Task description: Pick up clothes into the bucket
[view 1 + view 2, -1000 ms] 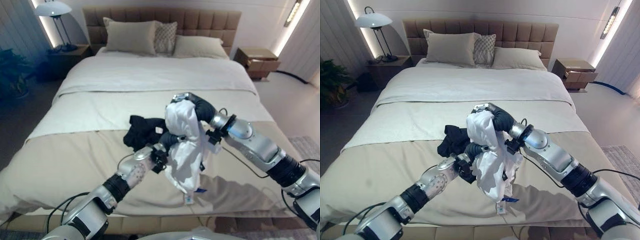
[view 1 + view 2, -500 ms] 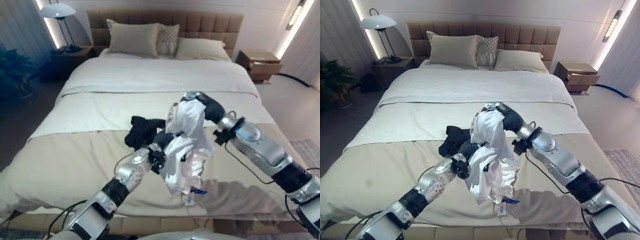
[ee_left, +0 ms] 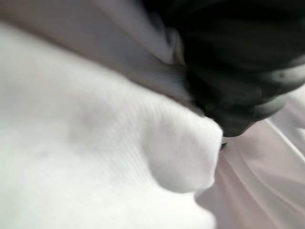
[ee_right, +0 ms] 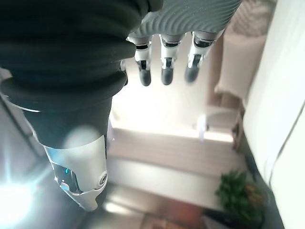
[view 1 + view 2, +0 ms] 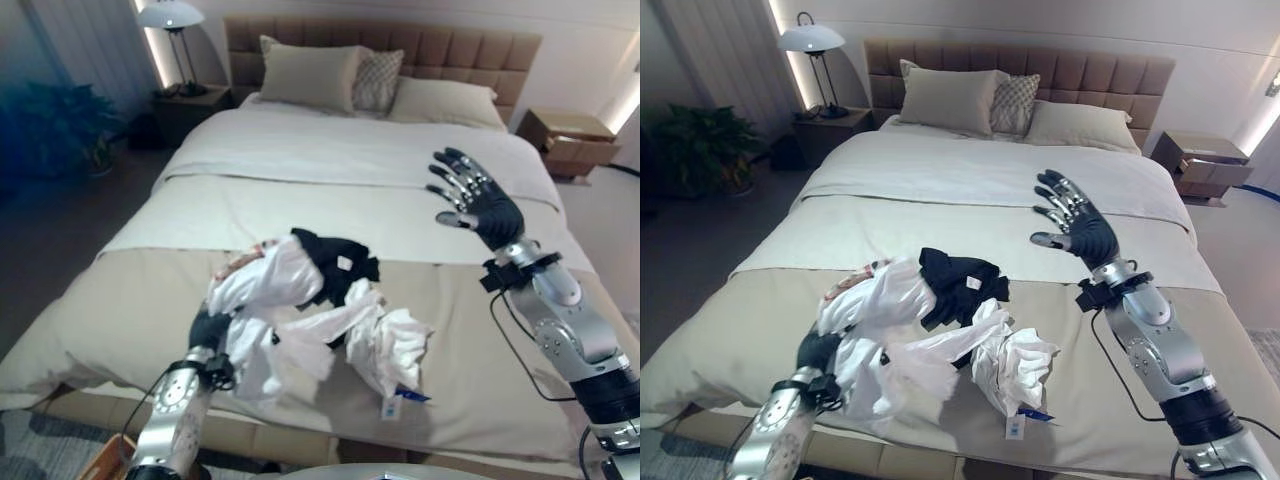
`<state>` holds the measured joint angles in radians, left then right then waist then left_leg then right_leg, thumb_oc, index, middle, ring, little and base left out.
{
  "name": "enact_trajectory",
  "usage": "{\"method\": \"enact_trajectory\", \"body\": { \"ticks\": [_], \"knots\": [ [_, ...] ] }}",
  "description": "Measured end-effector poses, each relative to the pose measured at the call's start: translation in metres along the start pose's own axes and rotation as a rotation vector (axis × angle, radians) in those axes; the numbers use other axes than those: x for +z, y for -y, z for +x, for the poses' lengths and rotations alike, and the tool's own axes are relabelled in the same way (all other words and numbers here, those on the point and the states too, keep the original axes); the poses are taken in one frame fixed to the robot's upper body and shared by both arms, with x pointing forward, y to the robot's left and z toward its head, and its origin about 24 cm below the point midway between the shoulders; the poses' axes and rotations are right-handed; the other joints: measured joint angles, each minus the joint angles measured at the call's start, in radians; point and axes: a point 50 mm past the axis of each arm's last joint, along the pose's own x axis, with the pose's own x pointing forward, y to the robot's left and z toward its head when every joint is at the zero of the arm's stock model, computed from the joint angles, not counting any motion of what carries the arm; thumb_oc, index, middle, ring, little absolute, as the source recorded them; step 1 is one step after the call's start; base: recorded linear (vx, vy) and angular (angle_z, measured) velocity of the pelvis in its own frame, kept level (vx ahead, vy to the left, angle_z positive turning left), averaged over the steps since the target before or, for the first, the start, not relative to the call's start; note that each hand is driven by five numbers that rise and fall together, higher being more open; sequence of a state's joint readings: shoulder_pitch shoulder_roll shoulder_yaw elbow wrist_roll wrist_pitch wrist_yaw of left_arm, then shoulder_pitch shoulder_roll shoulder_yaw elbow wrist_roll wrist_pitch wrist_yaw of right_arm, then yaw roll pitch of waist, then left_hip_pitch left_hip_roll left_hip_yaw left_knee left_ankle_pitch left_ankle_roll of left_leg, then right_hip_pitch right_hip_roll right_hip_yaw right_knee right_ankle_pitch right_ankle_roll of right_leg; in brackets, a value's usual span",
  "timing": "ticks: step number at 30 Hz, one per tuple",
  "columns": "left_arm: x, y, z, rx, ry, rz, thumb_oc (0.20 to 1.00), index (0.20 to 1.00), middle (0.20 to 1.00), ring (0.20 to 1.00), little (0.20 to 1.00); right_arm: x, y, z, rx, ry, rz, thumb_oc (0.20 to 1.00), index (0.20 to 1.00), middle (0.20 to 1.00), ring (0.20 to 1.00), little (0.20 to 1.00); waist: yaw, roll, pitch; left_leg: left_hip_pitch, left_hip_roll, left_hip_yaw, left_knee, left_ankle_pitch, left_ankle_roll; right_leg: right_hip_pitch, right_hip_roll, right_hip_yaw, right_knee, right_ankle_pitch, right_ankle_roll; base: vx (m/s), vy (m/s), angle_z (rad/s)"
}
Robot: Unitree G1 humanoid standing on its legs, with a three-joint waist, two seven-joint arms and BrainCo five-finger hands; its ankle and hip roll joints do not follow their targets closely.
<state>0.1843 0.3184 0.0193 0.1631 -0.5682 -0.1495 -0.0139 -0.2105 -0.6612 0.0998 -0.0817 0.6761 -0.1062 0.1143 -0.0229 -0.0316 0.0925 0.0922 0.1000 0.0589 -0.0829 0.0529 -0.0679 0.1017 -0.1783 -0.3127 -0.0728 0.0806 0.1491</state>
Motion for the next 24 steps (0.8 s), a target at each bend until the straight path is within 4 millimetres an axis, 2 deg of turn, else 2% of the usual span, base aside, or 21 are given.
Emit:
{"method": "enact_trajectory", "body": {
  "ticks": [2, 3, 6, 7, 9, 11, 12, 13, 14, 15, 16, 17, 18, 20, 24],
  "knots": [
    [0.001, -0.001, 0.000, 0.023, 0.019, -0.014, 0.200, 0.200, 0.200, 0.200, 0.200, -0.013, 0.002, -0.005, -0.038, -0.040, -0.014, 1.000, 1.000, 1.000, 1.000, 1.000, 0.024, 0.002, 0.007, -0.007, 0.000, -0.012, 0.004, 0.000, 0.000, 0.007, 0.001, -0.012, 0.001, -0.002, -0.001, -0.09, -0.070, 0.22],
    [0.003, 0.001, 0.002, 0.027, 0.035, -0.022, 0.200, 0.200, 0.200, 0.200, 0.200, -0.020, 0.001, -0.006, -0.060, -0.057, -0.029, 1.000, 1.000, 1.000, 1.000, 1.000, 0.020, 0.003, 0.015, -0.018, -0.001, -0.032, 0.015, 0.000, 0.000, 0.008, 0.000, -0.030, 0.012, -0.010, -0.002, -0.10, -0.058, 0.36],
    [0.011, 0.007, 0.008, 0.030, 0.085, -0.038, 0.200, 0.200, 0.200, 0.200, 0.200, -0.022, 0.000, -0.005, -0.060, -0.068, -0.089, 1.000, 1.000, 1.000, 1.000, 1.000, 0.050, 0.006, 0.053, -0.051, 0.000, -0.077, 0.043, 0.015, -0.007, 0.010, 0.008, -0.075, 0.035, -0.021, -0.008, -0.21, -0.118, 0.54],
    [0.015, 0.010, 0.011, 0.030, 0.111, -0.041, 0.200, 0.200, 0.200, 0.200, 0.200, -0.023, -0.001, -0.005, -0.062, -0.070, -0.106, 1.000, 1.000, 1.000, 1.000, 1.000, 0.041, 0.002, 0.066, -0.077, 0.005, -0.113, 0.061, 0.007, -0.021, 0.008, 0.006, -0.107, 0.044, -0.039, -0.009, -0.16, -0.097, 0.59],
    [0.020, 0.011, 0.014, 0.040, 0.139, -0.041, 0.200, 0.200, 0.200, 0.200, 0.200, -0.026, -0.005, -0.002, -0.053, -0.070, -0.103, 1.000, 1.000, 1.000, 1.000, 1.000, 0.070, 0.003, 0.092, -0.115, 0.010, -0.163, 0.073, 0.026, -0.030, 0.000, 0.027, -0.151, 0.066, -0.049, -0.018, -0.26, -0.129, 0.70],
    [0.027, 0.014, 0.018, 0.042, 0.168, -0.043, 0.200, 0.200, 0.200, 0.200, 0.200, -0.031, -0.011, 0.003, -0.023, -0.085, -0.099, 1.000, 1.000, 1.000, 1.000, 1.000, 0.061, -0.004, 0.117, -0.142, 0.027, -0.212, 0.075, 0.039, -0.054, -0.011, 0.038, -0.192, 0.077, -0.066, -0.025, -0.21, -0.017, 0.63],
    [0.031, 0.015, 0.020, 0.048, 0.182, -0.043, 0.200, 0.200, 0.200, 0.200, 0.200, -0.031, -0.017, 0.008, 0.010, -0.082, -0.106, 1.000, 1.000, 1.000, 1.000, 1.000, 0.083, 0.002, 0.137, -0.170, 0.038, -0.220, 0.076, 0.038, -0.045, -0.030, 0.051, -0.205, 0.102, -0.075, -0.036, -0.20, 0.029, 0.51],
    [0.033, 0.015, 0.022, 0.049, 0.188, -0.041, 0.200, 0.200, 0.200, 0.200, 0.200, -0.029, -0.019, 0.010, 0.023, -0.077, -0.116, 1.000, 1.000, 1.000, 1.000, 1.000, 0.089, 0.008, 0.146, -0.188, 0.045, -0.218, 0.076, 0.033, -0.042, -0.045, 0.049, -0.215, 0.130, -0.083, -0.046, -0.19, 0.071, 0.56],
    [0.039, 0.017, 0.026, 0.050, 0.211, -0.032, 0.200, 0.200, 0.200, 0.200, 0.200, -0.028, -0.020, 0.012, 0.033, -0.075, -0.129, 1.000, 1.000, 1.000, 1.000, 1.000, 0.084, 0.001, 0.169, -0.199, 0.072, -0.118, 0.074, -0.004, -0.002, -0.059, 0.029, -0.246, 0.173, -0.107, -0.064, -0.09, 0.059, 0.64],
    [0.045, 0.017, 0.031, 0.061, 0.232, -0.021, 0.200, 0.200, 0.200, 0.200, 0.200, -0.030, -0.023, 0.013, 0.038, -0.078, -0.123, 1.000, 1.000, 1.000, 1.000, 1.000, 0.086, -0.034, 0.188, -0.198, 0.070, -0.031, 0.104, -0.027, 0.044, -0.079, -0.025, -0.260, 0.212, -0.129, -0.090, -0.13, 0.082, 0.64],
    [0.047, 0.016, 0.031, 0.069, 0.239, -0.020, 0.200, 0.200, 0.200, 0.200, 0.200, -0.030, -0.025, 0.014, 0.049, -0.078, -0.124, 1.000, 1.000, 1.000, 1.000, 1.000, 0.083, -0.044, 0.194, -0.203, 0.070, 0.014, 0.145, -0.022, 0.053, -0.087, -0.049, -0.264, 0.235, -0.142, -0.089, -0.10, 0.088, 0.37],
    [0.047, 0.015, 0.031, 0.074, 0.240, -0.021, 0.200, 0.200, 0.200, 0.200, 0.200, -0.030, -0.026, 0.014, 0.055, -0.078, -0.128, 1.000, 1.000, 1.000, 1.000, 1.000, 0.076, -0.039, 0.194, -0.200, 0.077, 0.027, 0.184, -0.023, 0.052, -0.089, -0.060, -0.267, 0.256, -0.144, -0.086, 0.05, 0.120, 0.29],
    [0.048, 0.014, 0.032, 0.088, 0.245, -0.020, 0.200, 0.200, 0.200, 0.200, 0.200, -0.029, -0.026, 0.014, 0.056, -0.076, -0.130, 1.000, 1.000, 1.000, 1.000, 1.000, 0.062, -0.008, 0.193, -0.180, 0.105, 0.073, 0.189, -0.037, 0.022, -0.080, -0.068, -0.284, 0.294, -0.163, -0.055, 0.09, 0.092, 0.25],
    [0.055, 0.015, 0.040, 0.109, 0.268, -0.030, 0.200, 0.200, 0.200, 0.200, 0.200, -0.036, -0.027, 0.003, 0.065, -0.111, -0.140, 1.000, 1.000, 1.000, 1.000, 1.000, 0.057, -0.028, 0.199, -0.177, 0.070, 0.070, 0.177, -0.026, 0.033, -0.076, -0.101, -0.278, 0.322, -0.162, -0.036, 0.10, 0.161, 0.34],
    [0.060, 0.013, 0.042, 0.153, 0.286, -0.031, 0.200, 0.200, 0.200, 0.200, 0.200, -0.049, -0.025, -0.012, 0.049, -0.170, -0.136, 1.000, 1.000, 1.000, 1.000, 1.000, 0.041, -0.042, 0.195, -0.186, 0.016, 0.028, 0.176, -0.018, 0.038, -0.052, -0.143, -0.272, 0.331, -0.162, -0.027, -0.07, 0.179, 0.48]
  ]
}}
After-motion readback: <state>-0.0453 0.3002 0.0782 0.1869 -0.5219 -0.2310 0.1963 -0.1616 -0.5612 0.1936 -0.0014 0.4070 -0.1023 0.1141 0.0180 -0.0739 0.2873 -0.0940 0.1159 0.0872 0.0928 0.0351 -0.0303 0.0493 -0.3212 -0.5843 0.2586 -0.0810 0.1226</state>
